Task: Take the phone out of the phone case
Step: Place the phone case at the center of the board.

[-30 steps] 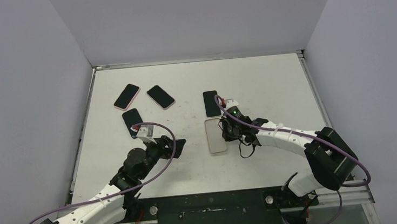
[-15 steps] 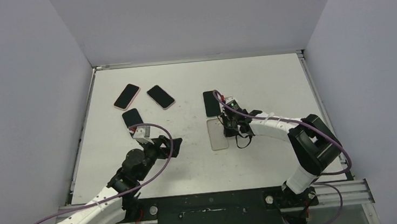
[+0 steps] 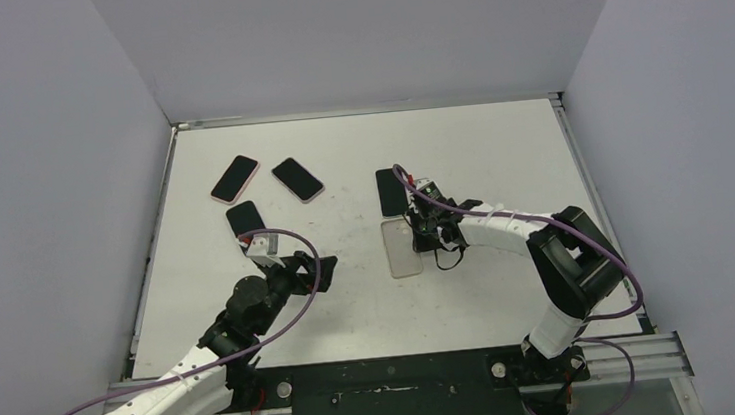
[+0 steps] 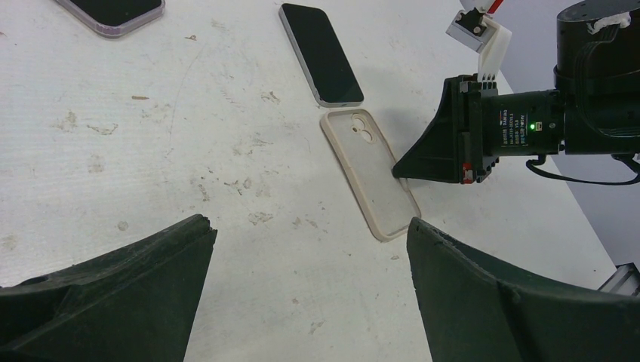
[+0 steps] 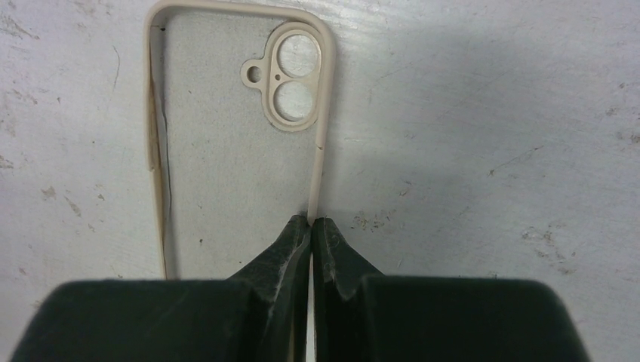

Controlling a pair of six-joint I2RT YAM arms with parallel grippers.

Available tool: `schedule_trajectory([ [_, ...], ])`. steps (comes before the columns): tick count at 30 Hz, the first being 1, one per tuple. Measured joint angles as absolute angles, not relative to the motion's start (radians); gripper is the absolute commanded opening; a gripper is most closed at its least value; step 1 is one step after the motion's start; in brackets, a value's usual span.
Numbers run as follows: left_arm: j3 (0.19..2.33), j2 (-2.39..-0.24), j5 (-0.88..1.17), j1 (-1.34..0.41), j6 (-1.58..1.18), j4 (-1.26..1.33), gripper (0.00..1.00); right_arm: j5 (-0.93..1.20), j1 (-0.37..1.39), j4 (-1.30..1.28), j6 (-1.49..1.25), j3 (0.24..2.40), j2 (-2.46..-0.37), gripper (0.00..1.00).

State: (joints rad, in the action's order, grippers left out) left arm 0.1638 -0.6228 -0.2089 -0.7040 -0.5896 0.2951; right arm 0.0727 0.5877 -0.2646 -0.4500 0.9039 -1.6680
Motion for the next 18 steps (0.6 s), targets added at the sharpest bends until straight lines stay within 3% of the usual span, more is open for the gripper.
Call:
schedule_trajectory([
  [18, 0.164, -0.623, -0.209, -0.703, -0.59, 0.295, 0.97, 0.05, 0.583, -0.309, -0.472, 0.913, -1.66, 0.0],
])
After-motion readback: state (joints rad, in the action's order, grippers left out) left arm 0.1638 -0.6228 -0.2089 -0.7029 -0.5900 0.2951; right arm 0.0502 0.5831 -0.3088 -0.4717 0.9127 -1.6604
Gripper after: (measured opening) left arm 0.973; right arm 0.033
